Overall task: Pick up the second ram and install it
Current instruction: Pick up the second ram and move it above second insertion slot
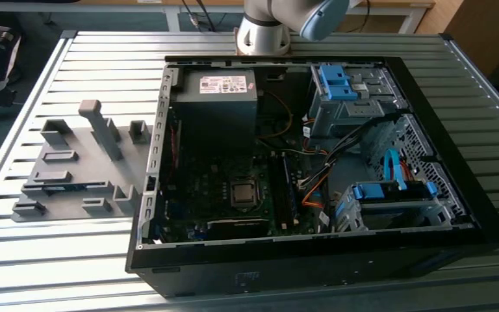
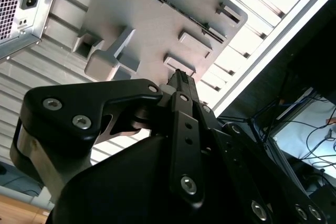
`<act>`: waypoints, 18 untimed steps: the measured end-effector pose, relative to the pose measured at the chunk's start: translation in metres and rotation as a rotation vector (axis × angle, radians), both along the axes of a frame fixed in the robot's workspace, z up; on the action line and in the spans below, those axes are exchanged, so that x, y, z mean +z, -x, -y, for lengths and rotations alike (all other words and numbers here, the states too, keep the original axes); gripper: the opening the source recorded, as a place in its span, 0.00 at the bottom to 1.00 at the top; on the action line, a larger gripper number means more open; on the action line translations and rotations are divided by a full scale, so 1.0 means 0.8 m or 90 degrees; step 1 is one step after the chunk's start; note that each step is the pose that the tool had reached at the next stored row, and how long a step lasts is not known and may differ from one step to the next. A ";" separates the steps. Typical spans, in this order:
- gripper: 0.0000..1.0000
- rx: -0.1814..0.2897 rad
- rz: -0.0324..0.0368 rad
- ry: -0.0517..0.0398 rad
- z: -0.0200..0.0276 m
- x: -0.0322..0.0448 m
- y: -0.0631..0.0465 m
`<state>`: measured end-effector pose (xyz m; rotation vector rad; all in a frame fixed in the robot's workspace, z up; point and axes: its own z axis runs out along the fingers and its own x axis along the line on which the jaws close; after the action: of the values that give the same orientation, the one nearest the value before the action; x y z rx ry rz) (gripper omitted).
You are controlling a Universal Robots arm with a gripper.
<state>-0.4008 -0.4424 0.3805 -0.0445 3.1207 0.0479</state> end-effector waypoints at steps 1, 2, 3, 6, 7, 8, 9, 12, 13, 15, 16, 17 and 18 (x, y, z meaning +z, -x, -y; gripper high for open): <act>0.11 0.001 0.0000 0.0000 0.0000 0.0000 0.000; 0.11 0.001 0.0001 0.0000 0.0000 0.0000 0.000; 0.11 0.001 0.0000 0.0000 0.0000 0.0000 0.000; 0.11 0.002 0.0000 0.0000 0.0000 0.0000 0.000; 0.11 0.002 0.0000 0.0000 0.0000 0.0000 0.000; 0.11 0.003 0.0000 0.0000 0.0000 0.0000 0.000; 0.11 0.003 0.0000 0.0000 0.0000 0.0000 0.000; 0.11 0.004 0.0000 0.0000 0.0000 0.0000 0.000; 0.11 0.004 0.0000 0.0000 0.0000 0.0000 0.000; 0.11 0.005 0.0000 0.0000 0.0000 0.0000 0.000; 0.11 0.006 0.0000 0.0000 0.0000 0.0000 0.000; 0.11 0.007 0.0000 0.0000 0.0000 0.0000 0.000; 0.11 0.008 0.0000 0.0000 0.0000 0.0000 0.000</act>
<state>-0.4008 -0.4424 0.3805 -0.0641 3.1206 0.0480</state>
